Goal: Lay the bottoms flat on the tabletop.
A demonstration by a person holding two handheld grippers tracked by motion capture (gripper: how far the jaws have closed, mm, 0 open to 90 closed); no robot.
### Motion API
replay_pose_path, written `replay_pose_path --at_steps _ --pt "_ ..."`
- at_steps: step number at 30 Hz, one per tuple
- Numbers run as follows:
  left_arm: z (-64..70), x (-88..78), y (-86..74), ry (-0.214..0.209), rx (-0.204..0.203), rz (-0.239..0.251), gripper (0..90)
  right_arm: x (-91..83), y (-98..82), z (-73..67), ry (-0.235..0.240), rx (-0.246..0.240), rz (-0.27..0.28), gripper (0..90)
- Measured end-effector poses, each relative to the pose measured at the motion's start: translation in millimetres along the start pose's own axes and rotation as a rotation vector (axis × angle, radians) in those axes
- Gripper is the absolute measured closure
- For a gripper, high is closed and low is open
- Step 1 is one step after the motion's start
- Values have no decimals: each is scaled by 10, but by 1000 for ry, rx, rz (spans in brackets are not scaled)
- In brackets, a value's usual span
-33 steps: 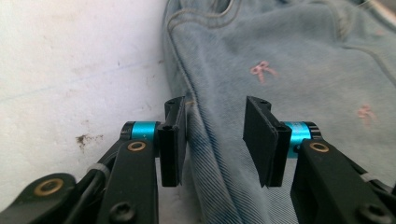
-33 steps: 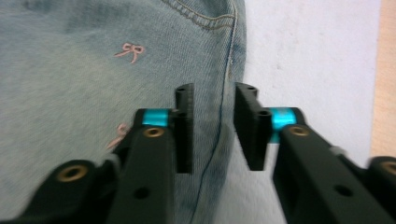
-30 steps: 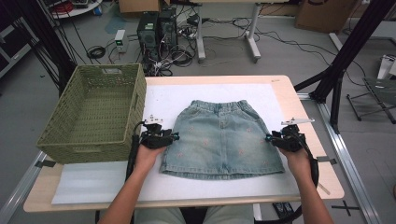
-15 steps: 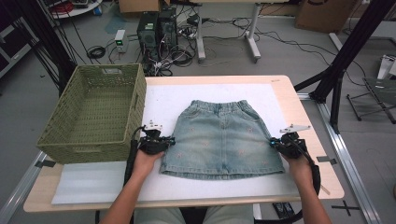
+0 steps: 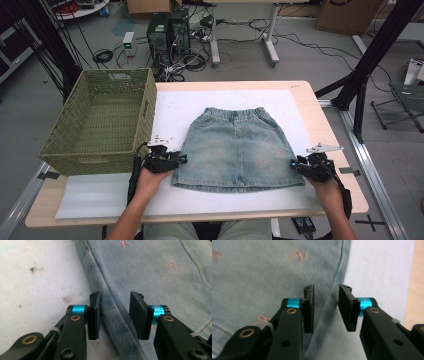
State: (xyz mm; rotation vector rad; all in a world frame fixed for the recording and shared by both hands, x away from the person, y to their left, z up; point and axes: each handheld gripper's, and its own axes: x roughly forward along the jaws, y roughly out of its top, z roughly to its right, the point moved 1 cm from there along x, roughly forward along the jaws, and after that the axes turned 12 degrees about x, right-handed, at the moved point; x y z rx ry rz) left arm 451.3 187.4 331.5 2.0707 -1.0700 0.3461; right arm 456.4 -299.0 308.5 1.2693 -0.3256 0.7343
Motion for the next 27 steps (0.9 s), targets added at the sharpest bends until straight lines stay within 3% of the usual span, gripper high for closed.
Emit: replay_pose_path --at_steps 2,6,9,11,14,17,21,25,27 --pt "19 -3 -1 9 7 -6 627 13 -25 18 19 16 -2 749" --pt "18 2 14 33 33 -38 820 -17 -33 45 33 -7 -15 860" --pt "7 21 36 36 42 -41 842 -21 -31 59 8 -26 -9 874" --pt "-6 64 66 53 41 -34 843 6 -17 86 -1 -8 9 875" --pt "-42 135 127 68 56 -23 842 44 31 99 -10 -5 13 875" --pt "-24 113 139 64 44 -9 836 53 58 90 -13 -10 17 872" --pt "19 -22 81 42 22 -16 678 -47 -6 91 33 15 43 750" --pt "86 -80 -11 19 19 -37 622 -114 -60 83 55 32 17 646" --pt "132 -104 -55 24 24 -31 614 -139 -95 47 42 11 0 645"
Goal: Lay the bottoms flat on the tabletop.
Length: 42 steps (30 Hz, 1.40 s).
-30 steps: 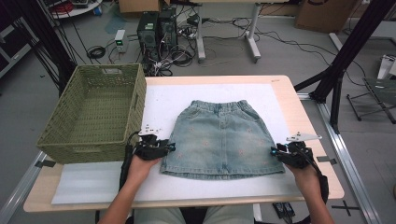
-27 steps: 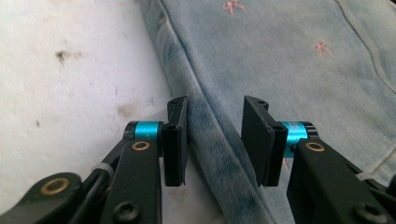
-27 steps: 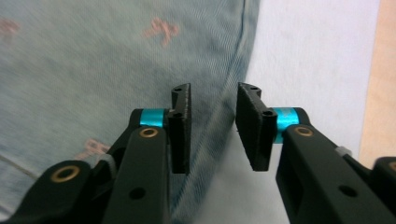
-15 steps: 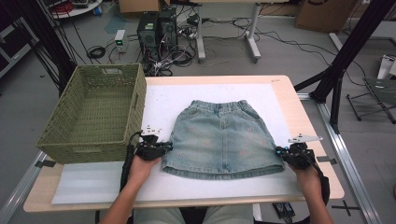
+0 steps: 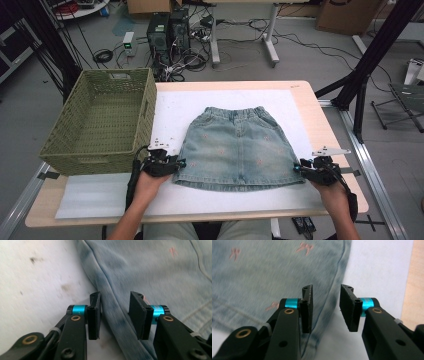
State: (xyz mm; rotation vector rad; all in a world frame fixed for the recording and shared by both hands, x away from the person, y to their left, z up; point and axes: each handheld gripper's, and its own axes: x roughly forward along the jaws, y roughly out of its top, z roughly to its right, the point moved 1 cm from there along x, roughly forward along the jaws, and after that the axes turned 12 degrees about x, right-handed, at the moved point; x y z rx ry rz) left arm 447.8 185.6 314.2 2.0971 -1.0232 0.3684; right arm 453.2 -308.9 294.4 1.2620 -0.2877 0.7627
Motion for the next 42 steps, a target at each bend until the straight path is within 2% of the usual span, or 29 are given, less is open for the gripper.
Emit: replay_pose_path --at_steps 3,6,7,8,9,11,13,16,19,22,25,26,30,35,38,40,42 --pt "48 -35 -43 20 23 -1 666 -14 -70 -7 -9 -21 -42 726" --pt "106 -61 -82 44 70 -2 762 -47 -119 1 6 -22 -31 775" --pt "111 -73 -87 40 77 -7 770 -53 -132 -3 5 -32 -25 771" --pt "114 -85 -91 36 77 -6 769 -65 -140 -1 3 -48 -28 726" --pt "112 -103 -92 33 76 -2 756 -78 -139 -2 -6 -39 -29 633" --pt "94 -170 -82 26 78 50 672 -128 -113 -22 -9 -20 -11 572" --pt "67 -249 -44 22 74 120 579 -200 -56 -111 36 -21 52 532" --pt "21 -319 37 12 83 209 536 -208 45 -282 105 -29 116 529" --pt "-10 -339 109 -5 94 263 502 -107 136 -507 167 -65 147 529" --pt "-39 -330 158 -17 99 301 432 53 189 -735 225 -102 124 528" --pt "-72 -316 184 -3 85 308 334 210 213 -964 272 -144 75 535" --pt "-78 -314 185 1 82 308 324 268 216 -1054 292 -160 46 553" --pt "-96 -311 180 8 82 302 325 437 197 -1275 313 -217 -23 609" --pt "-113 -310 173 12 77 300 325 572 169 -1403 309 -258 -75 708" --pt "-116 -304 171 10 75 298 325 573 168 -1408 309 -263 -74 774" --pt "-115 -300 171 9 77 295 327 550 169 -1425 297 -273 -82 862" --pt "-110 -295 170 6 76 296 330 534 170 -1457 288 -294 -93 872"
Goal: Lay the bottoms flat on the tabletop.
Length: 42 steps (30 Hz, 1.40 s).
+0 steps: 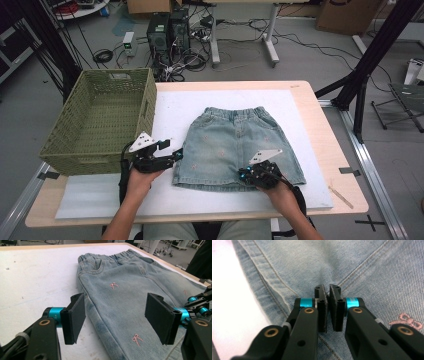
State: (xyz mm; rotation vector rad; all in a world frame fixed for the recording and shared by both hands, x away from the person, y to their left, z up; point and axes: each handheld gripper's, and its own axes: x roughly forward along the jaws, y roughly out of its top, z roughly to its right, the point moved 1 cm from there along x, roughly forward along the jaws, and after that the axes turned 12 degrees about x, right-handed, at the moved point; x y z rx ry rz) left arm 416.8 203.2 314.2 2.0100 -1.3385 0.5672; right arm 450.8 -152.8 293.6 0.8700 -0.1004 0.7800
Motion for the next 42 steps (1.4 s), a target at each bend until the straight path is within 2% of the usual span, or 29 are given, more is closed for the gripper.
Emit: replay_pose_path --at_steps 2,8,9,11,12,13,14,15,17,20,23,27,30,33,34,35,36,37,39,42 --pt "2 6 -4 -3 2 -3 335 -3 1 -15 30 0 -14 874" --pt "-1 25 -16 -9 -3 -10 337 -40 -58 -77 78 -31 -31 862" --pt "0 28 -17 -10 -4 -9 338 -40 -66 -74 89 -25 -30 835" --pt "2 26 -18 -11 -3 -7 340 -62 -61 -45 126 -8 -30 694" --pt "3 24 -19 -11 -6 -3 340 -100 -46 -18 144 4 -10 643" --pt "2 17 -21 -11 -4 -4 340 -157 -23 25 139 23 43 585" --pt "2 12 -22 -10 -5 0 340 -218 7 85 113 48 98 530" --pt "0 5 -22 -11 -5 3 340 -270 40 161 64 65 141 496" --pt "-5 -10 -17 -8 -6 13 337 -326 88 342 -62 95 186 473" --pt "-11 -21 -12 -2 -13 16 318 -288 145 610 -191 156 192 458" --pt "-17 -22 -14 -1 -10 13 297 -170 195 722 -259 177 147 505" --pt "-30 -35 -14 2 -14 14 297 -18 205 770 -266 193 65 490" --pt "-29 -47 -12 0 -12 16 297 -37 169 768 -268 175 60 487" --pt "-26 -62 -6 -4 -7 20 297 -71 211 736 -289 153 26 448" --pt "-26 -67 -5 -5 -7 24 297 -94 249 727 -282 161 40 422" --pt "-28 -74 -2 -5 -5 27 297 -119 288 715 -256 188 82 409" --pt "-30 -78 -1 -3 -5 28 297 -137 338 707 -229 192 133 394" --pt "-35 -84 2 -3 -4 30 297 -131 373 697 -230 189 146 375" --pt "-43 -92 7 -4 -4 37 297 -74 469 674 -241 172 151 356" --pt "-41 -102 15 -6 -1 42 297 81 615 619 -223 144 143 373"
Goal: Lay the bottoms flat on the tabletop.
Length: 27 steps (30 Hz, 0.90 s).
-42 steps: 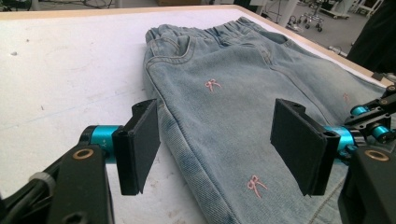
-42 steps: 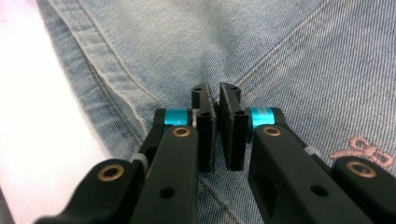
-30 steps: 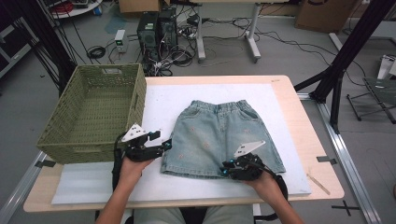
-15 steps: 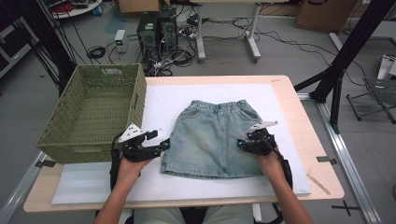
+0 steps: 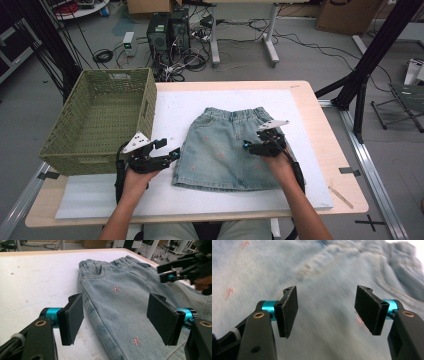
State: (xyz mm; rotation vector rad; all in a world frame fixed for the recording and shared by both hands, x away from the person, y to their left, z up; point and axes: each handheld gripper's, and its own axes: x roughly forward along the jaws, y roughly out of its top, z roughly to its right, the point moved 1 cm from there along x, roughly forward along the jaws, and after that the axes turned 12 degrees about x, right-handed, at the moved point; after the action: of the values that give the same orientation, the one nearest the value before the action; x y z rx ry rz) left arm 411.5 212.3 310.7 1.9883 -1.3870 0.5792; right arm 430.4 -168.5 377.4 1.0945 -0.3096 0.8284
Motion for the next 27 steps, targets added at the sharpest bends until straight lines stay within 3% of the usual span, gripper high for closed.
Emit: replay_pose_path --at_steps 3,7,10,12,14,15,19,22,24,27 --pt "9 1 5 -11 2 -1 297 199 60 -92 28 -26 -48 392" --pt "20 -4 17 -17 13 3 297 391 13 -151 5 -60 -123 331" --pt "21 -20 29 -13 16 4 297 370 45 -160 -2 -81 -143 336" --pt "25 -26 32 -14 20 3 297 309 114 -191 13 -58 -99 313" --pt "31 -24 35 -17 22 4 297 272 189 -257 70 -29 -34 311" --pt "36 -20 38 -17 22 6 297 282 222 -311 83 -33 -27 310" --pt "60 -15 51 -23 25 13 297 473 308 -556 87 -93 -48 352" --pt "63 -22 46 -25 29 5 297 673 340 -687 69 -105 -110 353" --pt "60 -31 45 -24 26 9 297 776 331 -760 66 -128 -148 371" --pt "56 -44 43 -24 28 13 297 802 316 -781 77 -114 -140 373"
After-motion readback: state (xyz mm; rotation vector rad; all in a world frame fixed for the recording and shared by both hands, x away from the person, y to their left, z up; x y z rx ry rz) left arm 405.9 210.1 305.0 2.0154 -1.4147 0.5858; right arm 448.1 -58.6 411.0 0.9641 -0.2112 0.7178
